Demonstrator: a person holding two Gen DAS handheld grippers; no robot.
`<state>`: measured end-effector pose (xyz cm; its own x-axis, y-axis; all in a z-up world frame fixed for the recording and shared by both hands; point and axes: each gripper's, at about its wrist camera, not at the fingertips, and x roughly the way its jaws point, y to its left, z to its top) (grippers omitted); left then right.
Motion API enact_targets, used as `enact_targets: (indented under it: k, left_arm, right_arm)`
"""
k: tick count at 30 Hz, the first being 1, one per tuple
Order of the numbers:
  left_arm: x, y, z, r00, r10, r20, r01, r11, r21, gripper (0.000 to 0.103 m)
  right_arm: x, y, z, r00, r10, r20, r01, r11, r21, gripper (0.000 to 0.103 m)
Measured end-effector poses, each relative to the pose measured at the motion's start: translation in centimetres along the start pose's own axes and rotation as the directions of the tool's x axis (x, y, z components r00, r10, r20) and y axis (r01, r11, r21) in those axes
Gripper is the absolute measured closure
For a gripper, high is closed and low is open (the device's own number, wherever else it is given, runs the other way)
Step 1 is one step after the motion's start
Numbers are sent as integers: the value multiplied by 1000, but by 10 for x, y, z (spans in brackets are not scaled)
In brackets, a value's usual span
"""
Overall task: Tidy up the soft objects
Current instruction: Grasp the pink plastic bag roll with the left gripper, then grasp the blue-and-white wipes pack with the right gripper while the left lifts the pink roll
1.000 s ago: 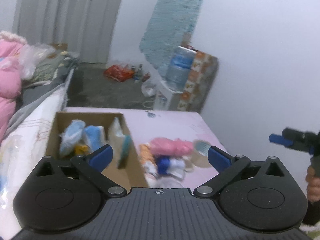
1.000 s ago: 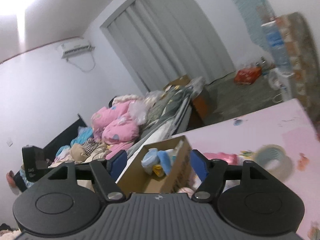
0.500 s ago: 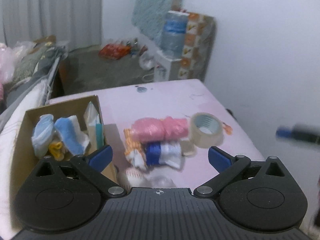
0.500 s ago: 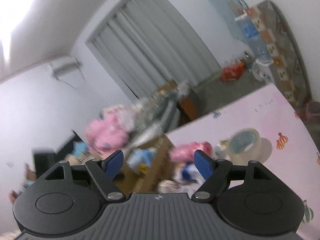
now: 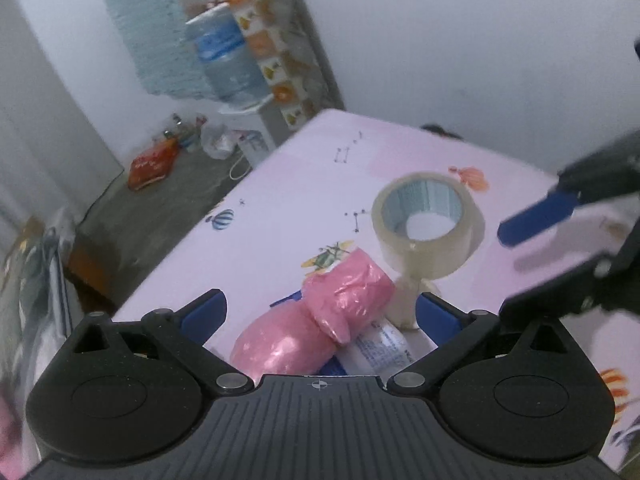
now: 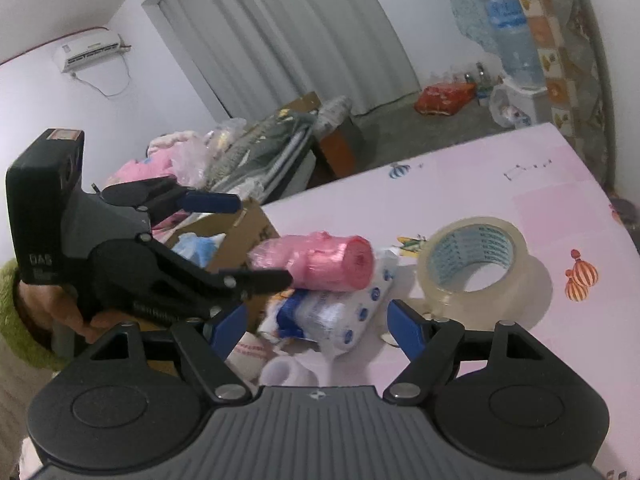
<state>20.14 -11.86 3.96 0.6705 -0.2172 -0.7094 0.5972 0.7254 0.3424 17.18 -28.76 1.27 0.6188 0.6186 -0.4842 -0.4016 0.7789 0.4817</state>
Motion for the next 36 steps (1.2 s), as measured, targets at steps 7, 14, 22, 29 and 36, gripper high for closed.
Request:
enact_targets:
  k: [7,14,22,29,36]
  left_arm:
    - [33,-11,0,996,10,-86,-4,997,79,15]
    - [58,-4,6,986,-2,-168,7,1000,29,35]
    - [54,7,6,988,11,-156,-22,998,-66,56]
    - [31,34,2,993,38,-113,-64,970,-236,63]
    - [-9,62,-7,998,62,-8,-60,906,-418,63]
  right_arm:
    - [-3,-36,-2,1000,29,2,-29,995,91,43]
    - [-7,-48,-5,999,41,4,-41,992,118,43]
    - [-11,-48,-5,999,44,16,-45,990,130,43]
    - [6,-35,5,998,60,-9,-59,989,133,43]
    - [61,-6,27,991,21,-129,-8,995,99,42]
